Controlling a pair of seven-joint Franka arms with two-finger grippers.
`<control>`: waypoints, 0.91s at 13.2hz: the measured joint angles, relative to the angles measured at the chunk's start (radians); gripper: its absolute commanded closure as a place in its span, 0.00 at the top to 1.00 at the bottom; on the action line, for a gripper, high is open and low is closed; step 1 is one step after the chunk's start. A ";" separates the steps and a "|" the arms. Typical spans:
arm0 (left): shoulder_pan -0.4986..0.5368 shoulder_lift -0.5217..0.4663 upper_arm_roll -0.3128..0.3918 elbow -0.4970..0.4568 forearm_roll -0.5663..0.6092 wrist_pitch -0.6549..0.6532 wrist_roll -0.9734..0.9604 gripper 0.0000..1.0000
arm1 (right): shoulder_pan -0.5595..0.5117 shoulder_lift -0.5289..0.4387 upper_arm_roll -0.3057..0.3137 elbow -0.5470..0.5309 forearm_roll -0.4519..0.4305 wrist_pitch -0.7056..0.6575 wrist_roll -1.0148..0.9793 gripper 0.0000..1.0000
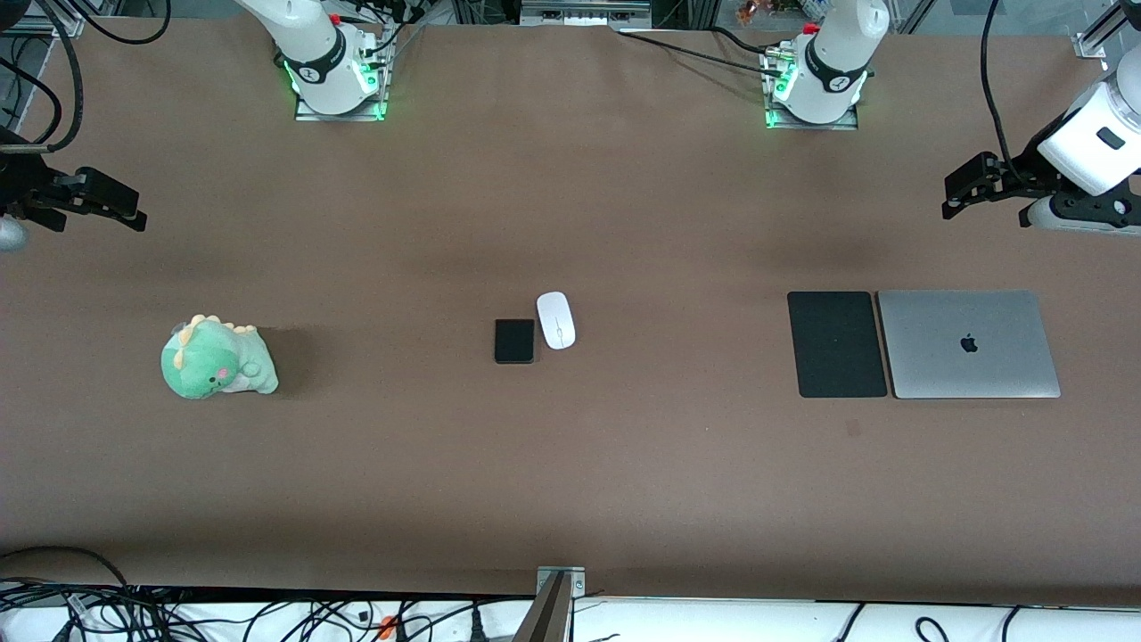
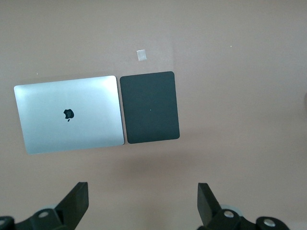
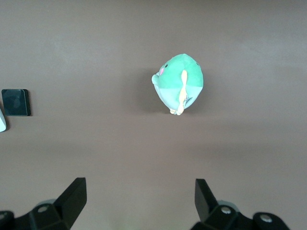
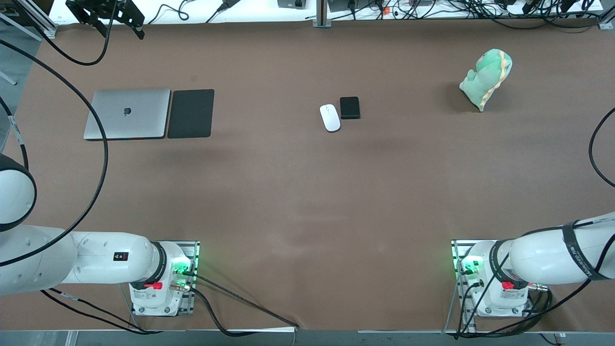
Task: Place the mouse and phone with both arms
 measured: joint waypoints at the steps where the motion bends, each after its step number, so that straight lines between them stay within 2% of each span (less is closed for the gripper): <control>1: 0.000 0.000 0.000 0.000 0.000 0.000 0.000 1.00 | 0.000 0.000 0.000 0.000 0.005 0.000 0.000 1.00; 12: -0.001 0.005 -0.013 0.000 0.000 -0.004 -0.028 1.00 | 0.000 0.000 -0.002 0.000 0.025 -0.001 0.000 1.00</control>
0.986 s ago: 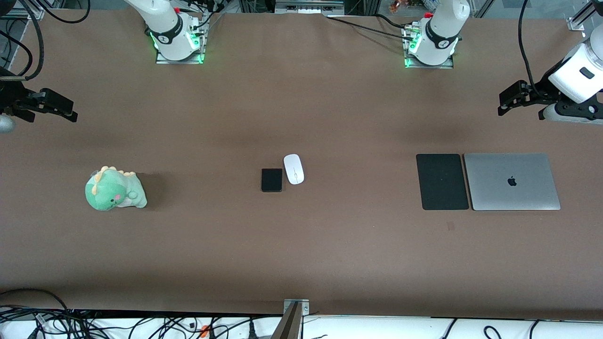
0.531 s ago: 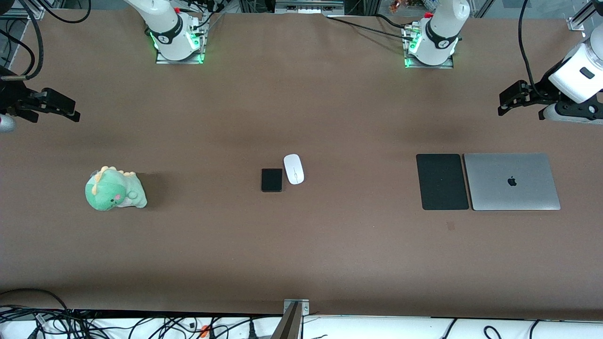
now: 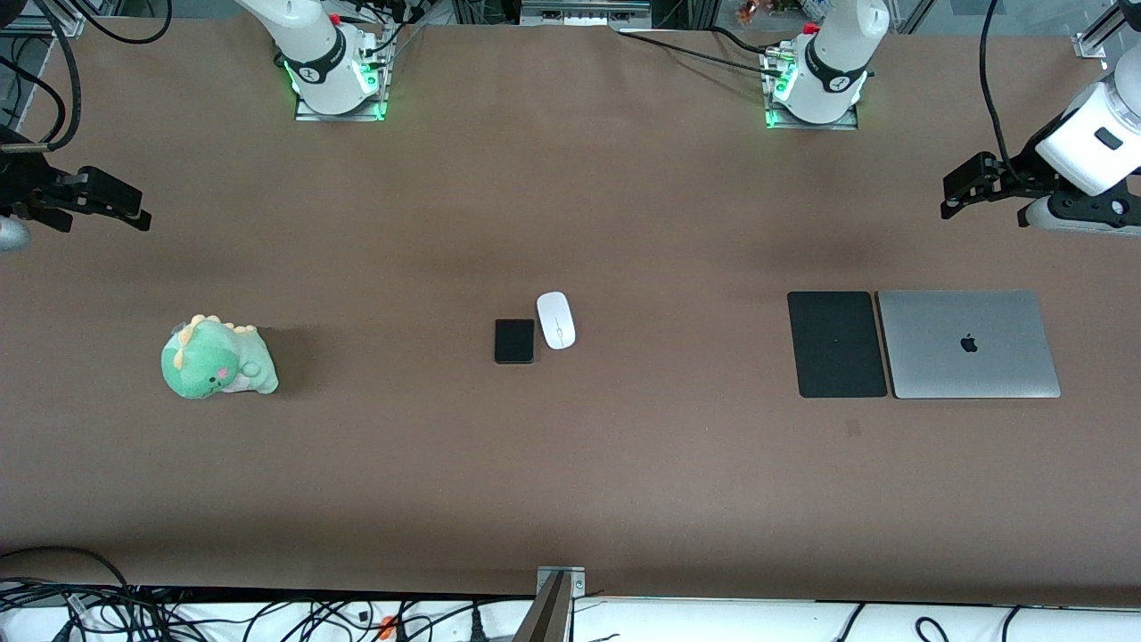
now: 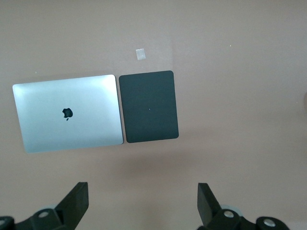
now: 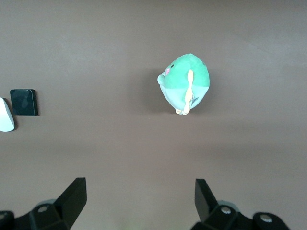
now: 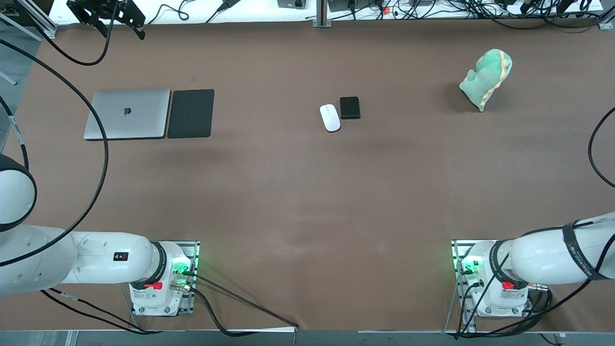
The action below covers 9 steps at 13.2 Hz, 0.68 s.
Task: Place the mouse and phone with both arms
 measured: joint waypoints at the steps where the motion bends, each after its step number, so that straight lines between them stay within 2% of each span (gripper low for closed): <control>1: 0.000 0.009 -0.020 0.000 -0.001 -0.001 -0.035 1.00 | 0.000 0.000 0.000 0.000 0.000 0.000 0.000 1.00; 5: -0.007 0.094 -0.155 -0.001 -0.039 0.026 -0.255 1.00 | 0.000 0.000 0.000 0.000 0.000 0.000 0.000 1.00; 9: -0.012 0.202 -0.314 0.001 -0.047 0.166 -0.518 1.00 | 0.000 0.001 0.000 -0.001 0.001 -0.001 0.000 1.00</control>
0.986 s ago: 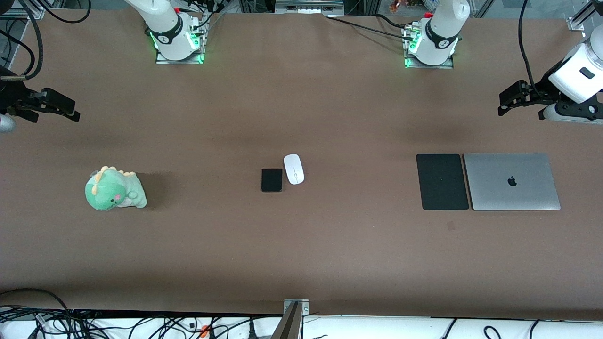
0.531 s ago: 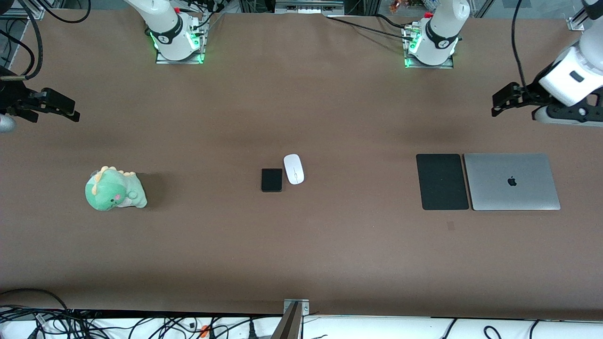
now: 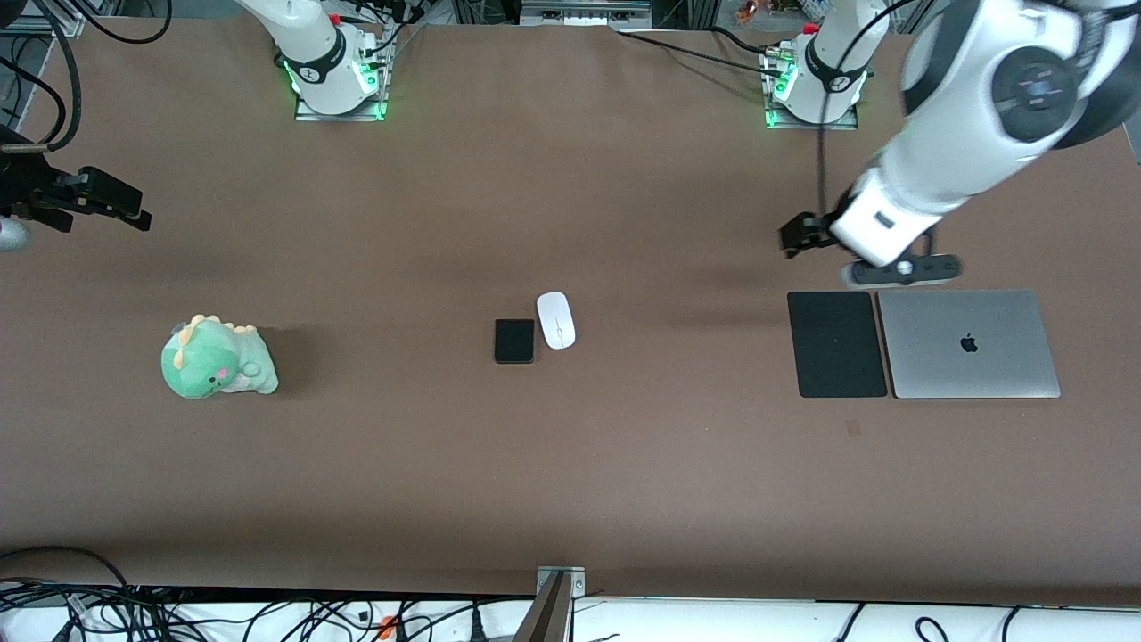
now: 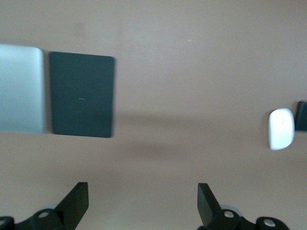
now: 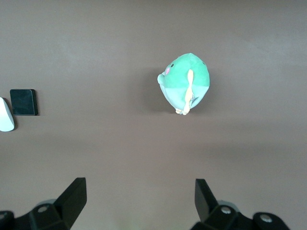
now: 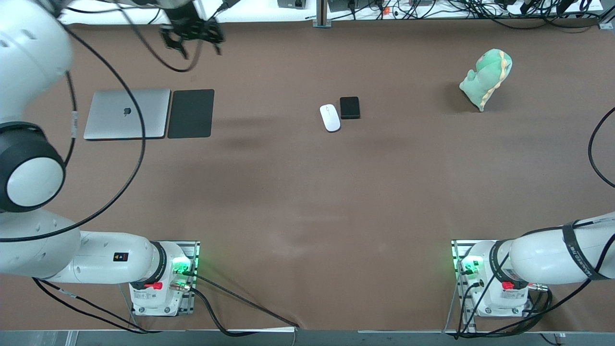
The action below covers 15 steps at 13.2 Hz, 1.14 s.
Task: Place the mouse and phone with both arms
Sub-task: 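Reach the left gripper over the white mouse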
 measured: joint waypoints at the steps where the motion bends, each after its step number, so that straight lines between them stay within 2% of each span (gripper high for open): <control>1: -0.012 0.037 -0.043 0.009 0.000 0.041 -0.083 1.00 | 0.000 0.000 0.000 0.000 0.000 0.000 0.000 1.00; 3: -0.091 0.153 -0.081 0.079 0.000 0.084 -0.261 1.00 | 0.000 0.001 0.000 0.000 0.000 0.000 0.000 1.00; 5: -0.203 0.324 -0.078 0.217 0.022 0.110 -0.434 1.00 | 0.000 0.006 0.000 -0.003 0.002 0.000 0.000 1.00; 7: -0.286 0.477 -0.077 0.319 0.110 0.174 -0.570 1.00 | 0.000 0.014 0.001 -0.006 0.003 0.000 0.000 1.00; 10: -0.389 0.593 -0.067 0.363 0.209 0.271 -0.721 1.00 | 0.000 0.024 0.002 -0.007 0.004 0.001 0.000 1.00; 11: -0.437 0.616 -0.042 0.367 0.236 0.291 -0.759 1.00 | 0.000 0.027 0.002 -0.007 0.004 0.001 0.000 1.00; 14: -0.630 0.680 0.117 0.388 0.256 0.324 -0.834 1.00 | 0.000 0.035 0.002 -0.008 0.004 0.001 0.000 1.00; 15: -0.666 0.705 0.146 0.398 0.256 0.338 -0.842 1.00 | 0.001 0.036 0.003 -0.009 0.004 0.001 0.000 1.00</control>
